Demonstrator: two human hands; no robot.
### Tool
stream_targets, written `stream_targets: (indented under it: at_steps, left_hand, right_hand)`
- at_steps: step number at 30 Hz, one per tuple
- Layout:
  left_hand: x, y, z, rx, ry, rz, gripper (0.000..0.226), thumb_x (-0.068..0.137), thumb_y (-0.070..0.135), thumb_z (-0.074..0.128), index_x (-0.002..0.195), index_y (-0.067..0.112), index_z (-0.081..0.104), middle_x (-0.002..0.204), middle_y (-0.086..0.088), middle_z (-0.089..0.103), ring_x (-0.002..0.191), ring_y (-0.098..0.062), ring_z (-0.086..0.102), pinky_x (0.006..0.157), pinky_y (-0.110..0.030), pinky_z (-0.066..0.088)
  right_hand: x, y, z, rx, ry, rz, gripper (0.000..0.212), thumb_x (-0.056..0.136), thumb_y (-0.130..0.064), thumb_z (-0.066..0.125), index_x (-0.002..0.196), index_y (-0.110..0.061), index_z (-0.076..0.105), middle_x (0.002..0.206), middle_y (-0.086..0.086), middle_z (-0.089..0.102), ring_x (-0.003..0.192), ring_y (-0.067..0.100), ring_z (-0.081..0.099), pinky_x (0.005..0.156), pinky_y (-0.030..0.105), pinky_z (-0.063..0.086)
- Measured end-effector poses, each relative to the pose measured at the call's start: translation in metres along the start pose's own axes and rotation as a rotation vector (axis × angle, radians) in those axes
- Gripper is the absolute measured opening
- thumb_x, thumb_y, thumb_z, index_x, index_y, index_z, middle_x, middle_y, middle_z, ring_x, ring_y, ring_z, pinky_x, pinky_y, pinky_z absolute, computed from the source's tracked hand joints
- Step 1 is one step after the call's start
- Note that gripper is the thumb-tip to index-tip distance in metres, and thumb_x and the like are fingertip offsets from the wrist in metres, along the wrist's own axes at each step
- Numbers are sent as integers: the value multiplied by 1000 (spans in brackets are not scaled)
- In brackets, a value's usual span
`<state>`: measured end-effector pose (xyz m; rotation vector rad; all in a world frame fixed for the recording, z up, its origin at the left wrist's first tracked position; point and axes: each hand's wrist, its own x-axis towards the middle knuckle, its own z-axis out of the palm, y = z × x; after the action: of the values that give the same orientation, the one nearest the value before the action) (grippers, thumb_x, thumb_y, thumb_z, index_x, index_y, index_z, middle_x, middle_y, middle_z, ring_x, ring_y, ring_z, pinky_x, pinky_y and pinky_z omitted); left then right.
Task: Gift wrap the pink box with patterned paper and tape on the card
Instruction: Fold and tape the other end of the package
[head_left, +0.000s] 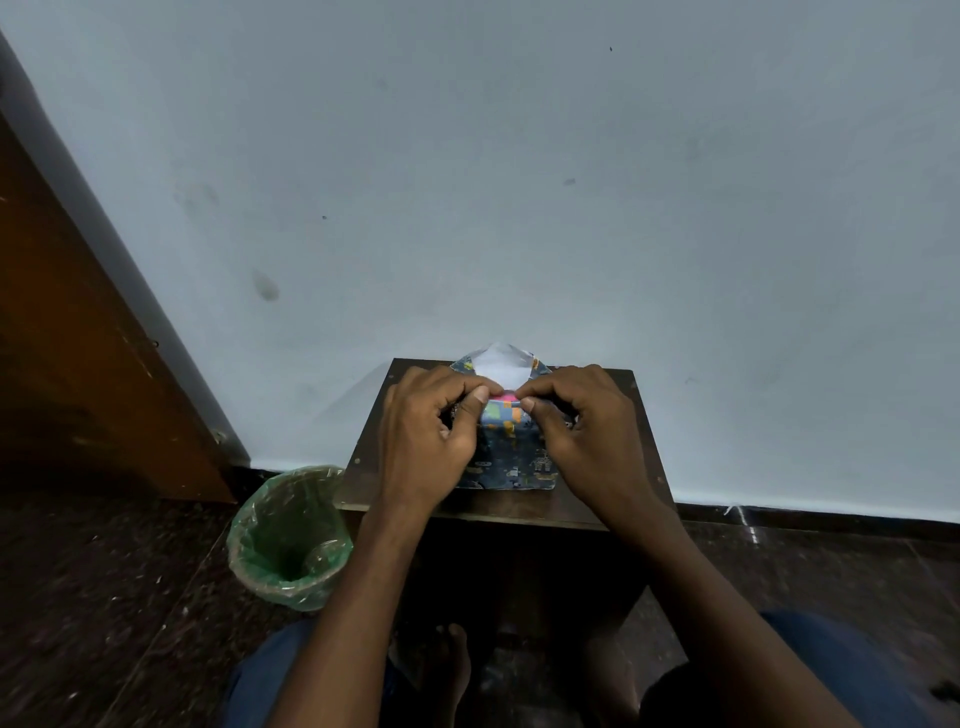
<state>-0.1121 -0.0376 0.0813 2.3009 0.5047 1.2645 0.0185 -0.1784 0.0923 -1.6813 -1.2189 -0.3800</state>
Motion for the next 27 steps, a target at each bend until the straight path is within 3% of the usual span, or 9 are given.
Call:
stream_targets:
  at_steps: [3, 7, 13, 17, 20, 23, 27]
  left_hand:
    - [-1, 3, -1, -32, 60, -41, 14, 96, 32, 74, 106, 31, 83, 96, 19, 76, 91, -14, 65, 79, -43, 54]
    - [-3, 6, -2, 8, 112, -40, 7, 92, 28, 83, 98, 29, 84, 97, 16, 74, 93, -10, 69, 73, -37, 56]
    - [-6, 12, -1, 113, 187, -95, 10, 85, 32, 89, 86, 31, 79, 89, 14, 68, 88, -8, 64, 64, -32, 51]
    - [-5, 12, 1, 173, 224, -109, 13, 82, 34, 91, 85, 30, 79, 87, 15, 71, 100, -13, 56, 67, -27, 45]
    - [-4, 11, 3, 145, 211, -121, 14, 81, 32, 92, 87, 29, 79, 89, 15, 71, 99, -12, 57, 72, -27, 47]
    - [-2, 12, 2, 105, 194, -136, 15, 81, 32, 92, 88, 28, 79, 94, 14, 68, 96, -11, 61, 73, -27, 50]
    - [4, 9, -3, 78, 175, -173, 27, 75, 36, 96, 92, 27, 77, 105, 13, 57, 98, -14, 62, 75, -27, 53]
  right_hand:
    - [0, 0, 1, -4, 5, 48, 14, 89, -8, 78, 94, -20, 78, 91, -13, 71, 91, 10, 58, 78, 27, 48]
    - [0, -3, 2, -18, 29, 63, 15, 87, -7, 79, 91, -21, 77, 88, -14, 70, 84, 7, 57, 74, 23, 46]
    - [1, -2, 3, -26, 53, 52, 13, 84, -7, 82, 90, -17, 77, 90, -7, 64, 76, 5, 56, 67, 21, 45]
    - [0, 0, 6, -63, 78, 35, 12, 83, -7, 84, 90, -14, 77, 90, -2, 60, 81, 10, 54, 69, 20, 43]
    - [-2, 2, 9, -178, 132, -59, 10, 85, -4, 81, 91, -11, 78, 91, 1, 63, 90, 20, 53, 73, 28, 43]
    - [-10, 1, 10, -313, 171, -267, 6, 91, -4, 76, 93, -9, 78, 95, 5, 69, 90, 29, 59, 74, 41, 49]
    - [-19, 2, 14, -459, 40, -469, 15, 94, -10, 71, 109, -8, 77, 110, 9, 72, 98, 32, 65, 82, 45, 51]
